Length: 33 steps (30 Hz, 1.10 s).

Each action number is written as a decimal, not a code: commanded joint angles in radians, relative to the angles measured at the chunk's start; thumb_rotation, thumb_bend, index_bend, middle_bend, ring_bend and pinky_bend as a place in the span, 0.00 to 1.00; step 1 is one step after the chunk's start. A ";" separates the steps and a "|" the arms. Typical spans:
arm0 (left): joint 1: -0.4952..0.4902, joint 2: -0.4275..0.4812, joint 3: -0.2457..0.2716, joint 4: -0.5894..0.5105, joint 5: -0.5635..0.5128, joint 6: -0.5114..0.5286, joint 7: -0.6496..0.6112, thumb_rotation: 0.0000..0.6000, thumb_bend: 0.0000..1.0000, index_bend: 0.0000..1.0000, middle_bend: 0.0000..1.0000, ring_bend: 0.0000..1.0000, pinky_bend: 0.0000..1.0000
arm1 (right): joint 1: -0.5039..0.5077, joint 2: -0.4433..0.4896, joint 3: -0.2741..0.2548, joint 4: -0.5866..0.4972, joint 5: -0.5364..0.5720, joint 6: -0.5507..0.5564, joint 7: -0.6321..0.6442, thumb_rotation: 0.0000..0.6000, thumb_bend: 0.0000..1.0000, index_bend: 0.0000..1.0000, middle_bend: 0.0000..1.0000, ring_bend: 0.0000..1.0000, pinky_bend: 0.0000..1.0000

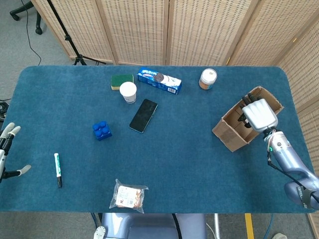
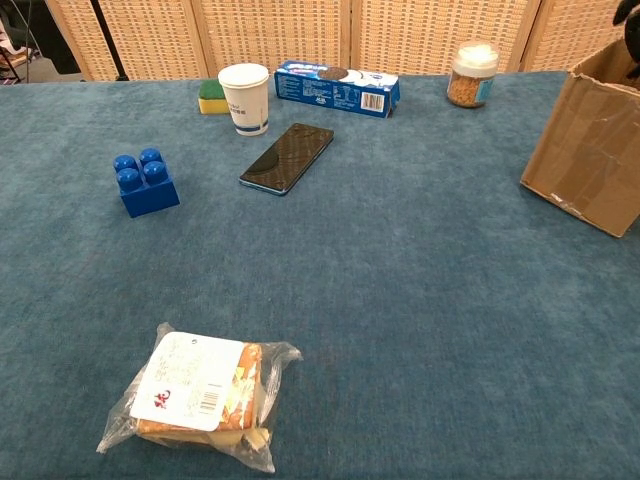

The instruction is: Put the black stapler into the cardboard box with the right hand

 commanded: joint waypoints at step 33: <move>0.025 -0.040 0.024 0.027 0.061 0.065 0.047 1.00 0.00 0.00 0.00 0.00 0.00 | -0.534 -0.043 -0.136 -0.179 -0.300 0.791 0.452 1.00 0.00 0.01 0.00 0.00 0.04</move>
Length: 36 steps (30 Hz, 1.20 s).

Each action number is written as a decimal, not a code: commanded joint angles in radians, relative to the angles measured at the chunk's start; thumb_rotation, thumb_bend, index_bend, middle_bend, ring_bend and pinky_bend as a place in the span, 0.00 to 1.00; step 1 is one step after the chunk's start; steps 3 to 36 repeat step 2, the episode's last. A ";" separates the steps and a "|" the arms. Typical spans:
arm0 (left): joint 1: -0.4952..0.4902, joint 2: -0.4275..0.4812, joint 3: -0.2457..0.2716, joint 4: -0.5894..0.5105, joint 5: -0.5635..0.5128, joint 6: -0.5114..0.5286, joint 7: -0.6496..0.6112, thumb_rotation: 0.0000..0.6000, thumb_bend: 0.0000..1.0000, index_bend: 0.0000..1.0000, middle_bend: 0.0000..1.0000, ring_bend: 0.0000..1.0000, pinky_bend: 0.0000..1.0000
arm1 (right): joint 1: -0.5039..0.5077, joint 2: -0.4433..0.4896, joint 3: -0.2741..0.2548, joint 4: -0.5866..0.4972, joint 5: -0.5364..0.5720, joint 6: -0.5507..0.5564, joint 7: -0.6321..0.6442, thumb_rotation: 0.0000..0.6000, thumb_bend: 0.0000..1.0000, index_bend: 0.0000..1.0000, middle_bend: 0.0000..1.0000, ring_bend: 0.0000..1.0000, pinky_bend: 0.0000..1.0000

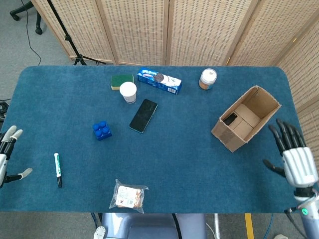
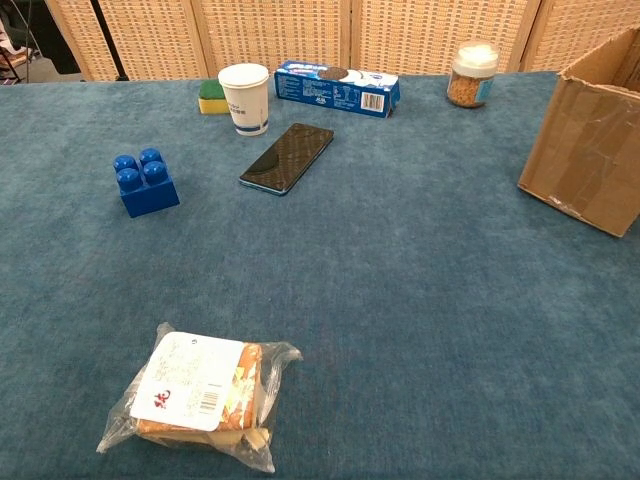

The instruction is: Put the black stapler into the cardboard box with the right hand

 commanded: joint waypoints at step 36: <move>0.002 -0.010 0.005 0.002 0.003 -0.001 0.017 1.00 0.00 0.00 0.00 0.00 0.00 | -0.044 -0.021 -0.033 -0.011 -0.016 0.008 0.008 1.00 0.00 0.01 0.00 0.00 0.01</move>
